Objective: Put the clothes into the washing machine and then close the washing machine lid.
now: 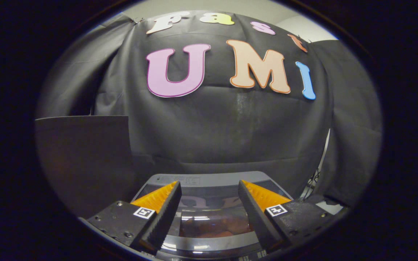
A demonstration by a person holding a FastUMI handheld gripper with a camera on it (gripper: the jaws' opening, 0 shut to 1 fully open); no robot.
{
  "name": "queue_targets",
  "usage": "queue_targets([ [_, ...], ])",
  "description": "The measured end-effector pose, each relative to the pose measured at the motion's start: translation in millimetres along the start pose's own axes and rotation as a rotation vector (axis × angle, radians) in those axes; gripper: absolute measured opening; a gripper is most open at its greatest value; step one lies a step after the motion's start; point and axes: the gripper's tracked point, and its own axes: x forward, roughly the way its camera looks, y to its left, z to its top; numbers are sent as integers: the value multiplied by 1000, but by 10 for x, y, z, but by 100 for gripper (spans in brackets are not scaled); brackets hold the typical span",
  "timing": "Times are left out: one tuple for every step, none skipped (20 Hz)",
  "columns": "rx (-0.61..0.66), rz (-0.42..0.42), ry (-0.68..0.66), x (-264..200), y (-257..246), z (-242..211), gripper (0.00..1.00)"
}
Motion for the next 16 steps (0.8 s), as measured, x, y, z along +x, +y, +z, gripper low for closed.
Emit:
queue_targets([
  [-12, 4, -3, -45, 29, -3, 96],
  [-24, 11, -9, -98, 65, 6, 96],
  [-31, 20, -11, -161, 89, 20, 96],
  [-35, 26, -16, -230, 117, 41, 97],
  [-32, 27, -19, -301, 120, 72, 97],
  [-24, 33, -20, -348, 128, 103, 97],
  [-5, 38, -28, -428, 148, 132, 98],
  [15, 41, -32, -511, 155, 167, 98],
  [30, 37, -38, -607, 169, 197, 98],
  [38, 35, -39, -708, 177, 227, 97],
  [38, 32, -42, -801, 200, 252, 97],
  [30, 36, -42, -898, 220, 281, 97],
  [26, 49, -42, -983, 249, 310, 97],
  [27, 70, -36, -1079, 290, 322, 97],
  [26, 81, -32, -1185, 313, 336, 97],
  [25, 85, -26, -1278, 312, 339, 98],
])
